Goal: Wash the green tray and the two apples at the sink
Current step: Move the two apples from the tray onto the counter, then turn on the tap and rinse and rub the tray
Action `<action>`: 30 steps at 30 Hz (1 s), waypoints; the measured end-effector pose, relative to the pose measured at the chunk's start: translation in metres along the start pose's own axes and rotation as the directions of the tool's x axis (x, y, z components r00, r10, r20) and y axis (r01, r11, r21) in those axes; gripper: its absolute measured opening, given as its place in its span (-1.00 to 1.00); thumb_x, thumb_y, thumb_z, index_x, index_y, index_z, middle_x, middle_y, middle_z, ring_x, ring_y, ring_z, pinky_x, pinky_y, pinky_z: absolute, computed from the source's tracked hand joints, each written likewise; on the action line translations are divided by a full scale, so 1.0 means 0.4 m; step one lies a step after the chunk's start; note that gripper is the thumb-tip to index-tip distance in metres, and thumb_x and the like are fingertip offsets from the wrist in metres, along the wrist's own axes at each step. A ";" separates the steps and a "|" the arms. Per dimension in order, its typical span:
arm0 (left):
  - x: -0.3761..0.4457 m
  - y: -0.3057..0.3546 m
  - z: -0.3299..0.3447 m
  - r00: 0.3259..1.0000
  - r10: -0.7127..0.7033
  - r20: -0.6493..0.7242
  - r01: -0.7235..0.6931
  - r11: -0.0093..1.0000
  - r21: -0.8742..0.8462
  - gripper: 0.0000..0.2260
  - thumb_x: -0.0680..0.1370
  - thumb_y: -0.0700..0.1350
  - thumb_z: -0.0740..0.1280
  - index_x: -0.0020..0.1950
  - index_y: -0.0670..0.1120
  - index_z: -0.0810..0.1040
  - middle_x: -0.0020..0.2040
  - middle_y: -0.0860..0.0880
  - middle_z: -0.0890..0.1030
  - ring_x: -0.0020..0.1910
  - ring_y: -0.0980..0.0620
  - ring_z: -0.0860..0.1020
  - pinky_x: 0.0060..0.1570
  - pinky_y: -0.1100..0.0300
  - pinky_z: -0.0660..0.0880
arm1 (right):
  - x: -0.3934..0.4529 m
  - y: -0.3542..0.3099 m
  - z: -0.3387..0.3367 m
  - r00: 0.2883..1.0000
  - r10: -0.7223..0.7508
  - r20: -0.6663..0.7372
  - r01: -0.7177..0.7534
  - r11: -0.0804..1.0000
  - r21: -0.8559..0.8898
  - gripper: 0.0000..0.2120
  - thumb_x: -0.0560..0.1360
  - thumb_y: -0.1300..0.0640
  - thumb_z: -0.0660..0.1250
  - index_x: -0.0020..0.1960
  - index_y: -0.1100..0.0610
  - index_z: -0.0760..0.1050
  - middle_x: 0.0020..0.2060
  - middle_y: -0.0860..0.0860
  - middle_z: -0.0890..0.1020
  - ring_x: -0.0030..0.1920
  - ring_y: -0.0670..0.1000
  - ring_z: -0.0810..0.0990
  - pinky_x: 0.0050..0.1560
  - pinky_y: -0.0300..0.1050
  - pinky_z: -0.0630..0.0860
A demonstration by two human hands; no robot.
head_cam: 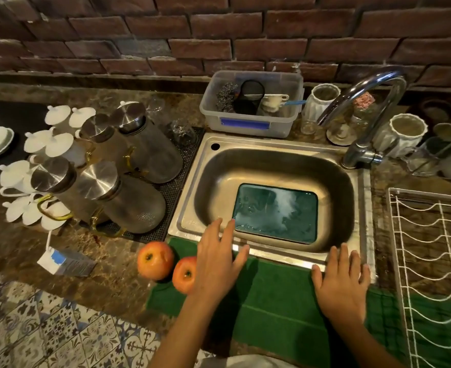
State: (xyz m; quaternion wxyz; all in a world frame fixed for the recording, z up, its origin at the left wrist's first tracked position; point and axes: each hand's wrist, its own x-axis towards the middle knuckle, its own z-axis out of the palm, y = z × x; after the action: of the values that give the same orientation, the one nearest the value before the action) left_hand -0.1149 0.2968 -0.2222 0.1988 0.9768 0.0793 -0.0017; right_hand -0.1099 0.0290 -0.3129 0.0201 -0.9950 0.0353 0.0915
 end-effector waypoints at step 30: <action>0.116 -0.041 0.261 0.980 0.090 0.179 -0.136 0.954 0.266 -0.42 0.56 0.26 0.13 0.55 0.10 0.31 0.52 -0.08 0.40 0.53 -0.20 0.28 0.45 -0.25 0.22 | 0.443 0.004 -0.252 0.918 0.397 0.015 -0.182 0.385 0.905 -0.44 0.65 -0.02 0.10 0.57 0.19 0.11 0.51 0.18 0.30 0.51 0.13 0.27 0.52 0.05 0.18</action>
State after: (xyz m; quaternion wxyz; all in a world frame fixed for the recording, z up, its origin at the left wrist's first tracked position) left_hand -0.0685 0.2783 -0.3263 0.0656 0.9945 0.0054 -0.0820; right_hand 0.0822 0.0111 -0.2465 0.5204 -0.8143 0.2536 -0.0414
